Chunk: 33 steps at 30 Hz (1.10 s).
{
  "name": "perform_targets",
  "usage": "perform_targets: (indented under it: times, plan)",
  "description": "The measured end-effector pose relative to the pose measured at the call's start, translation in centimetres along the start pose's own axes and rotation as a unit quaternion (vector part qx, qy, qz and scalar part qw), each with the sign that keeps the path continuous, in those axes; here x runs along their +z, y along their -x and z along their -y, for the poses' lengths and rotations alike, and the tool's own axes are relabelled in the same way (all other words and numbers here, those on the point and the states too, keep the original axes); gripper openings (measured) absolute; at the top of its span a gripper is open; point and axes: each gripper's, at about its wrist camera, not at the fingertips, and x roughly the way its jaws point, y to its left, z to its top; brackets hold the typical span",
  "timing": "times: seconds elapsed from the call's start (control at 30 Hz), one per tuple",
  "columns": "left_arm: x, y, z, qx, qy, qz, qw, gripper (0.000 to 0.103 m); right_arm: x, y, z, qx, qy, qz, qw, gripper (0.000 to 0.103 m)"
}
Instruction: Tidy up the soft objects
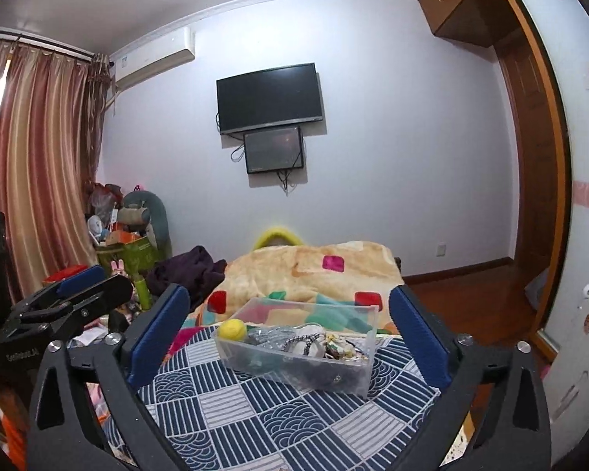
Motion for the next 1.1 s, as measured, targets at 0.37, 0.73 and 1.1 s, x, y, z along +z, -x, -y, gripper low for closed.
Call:
perform_targets:
  times: [0.37,0.73,1.1]
  plan:
    - [-0.35,0.34,0.54,0.006,-0.011,0.004,0.9999,0.102,-0.12,0.07,-0.46,-0.002,0.006,-0.003,1.000,0.103]
    - [-0.47,0.35,0.64,0.009,-0.012,0.002,0.9999,0.102,-0.11,0.13,-0.46,0.000,0.005,-0.004,1.000,0.103]
    - [-0.54,0.18,0.63,0.011,-0.013,0.002,0.9999,0.102,-0.13,0.10,-0.44,0.000,0.006,-0.004,1.000,0.103]
